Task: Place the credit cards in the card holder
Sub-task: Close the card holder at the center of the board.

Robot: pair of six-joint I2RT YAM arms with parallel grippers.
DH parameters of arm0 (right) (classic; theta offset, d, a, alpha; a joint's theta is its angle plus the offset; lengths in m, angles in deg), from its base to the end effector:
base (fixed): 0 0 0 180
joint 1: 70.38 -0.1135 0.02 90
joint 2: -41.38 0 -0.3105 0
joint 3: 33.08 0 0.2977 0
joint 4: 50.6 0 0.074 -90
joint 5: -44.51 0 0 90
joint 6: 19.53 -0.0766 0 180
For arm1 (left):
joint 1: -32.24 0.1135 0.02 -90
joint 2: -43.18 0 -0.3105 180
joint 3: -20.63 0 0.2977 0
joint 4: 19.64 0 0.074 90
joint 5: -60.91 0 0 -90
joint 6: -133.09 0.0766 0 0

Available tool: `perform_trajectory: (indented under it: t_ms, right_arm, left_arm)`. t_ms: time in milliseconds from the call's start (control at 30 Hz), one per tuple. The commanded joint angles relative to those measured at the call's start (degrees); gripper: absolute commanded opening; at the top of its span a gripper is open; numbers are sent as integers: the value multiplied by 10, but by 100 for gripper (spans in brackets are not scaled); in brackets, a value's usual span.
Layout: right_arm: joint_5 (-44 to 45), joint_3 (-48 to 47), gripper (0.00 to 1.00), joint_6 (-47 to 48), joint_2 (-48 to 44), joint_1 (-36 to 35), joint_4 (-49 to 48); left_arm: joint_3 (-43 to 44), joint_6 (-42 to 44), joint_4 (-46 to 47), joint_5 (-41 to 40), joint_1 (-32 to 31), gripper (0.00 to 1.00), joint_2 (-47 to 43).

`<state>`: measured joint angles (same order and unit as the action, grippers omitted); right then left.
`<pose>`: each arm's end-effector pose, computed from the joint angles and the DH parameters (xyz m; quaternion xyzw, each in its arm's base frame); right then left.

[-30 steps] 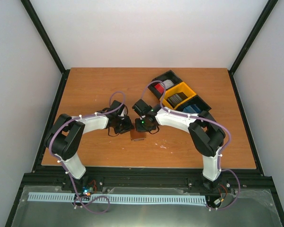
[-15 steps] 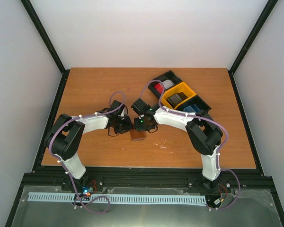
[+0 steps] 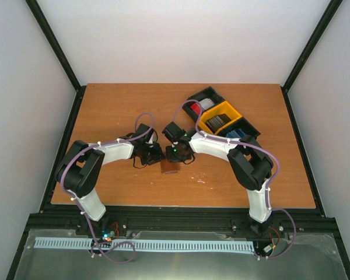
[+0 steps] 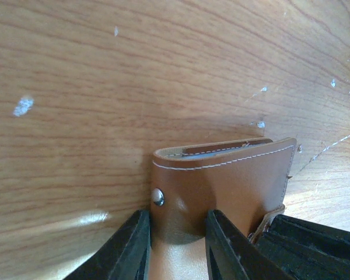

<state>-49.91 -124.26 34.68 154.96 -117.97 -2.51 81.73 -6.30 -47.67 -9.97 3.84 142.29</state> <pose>0.3124 0.3508 0.1429 -0.1077 0.9789 0.1410 0.1012 0.3075 -0.1948 0.1030 -0.1418 0.9548 -0.2550 0.0573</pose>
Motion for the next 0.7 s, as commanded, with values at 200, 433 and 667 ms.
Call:
perform_trajectory:
  t_ms: [200,433,667]
  right_arm:
    - [-63,10,9,42,12,0,14]
    - [-74,5,9,53,16,1,13]
    - [-37,-10,9,52,43,1,48]
  left_arm:
    - [-42,3,-82,-30,-15,28,67]
    - [-43,2,-81,-29,-16,29,67]
    - [-44,3,-81,-29,-16,29,65]
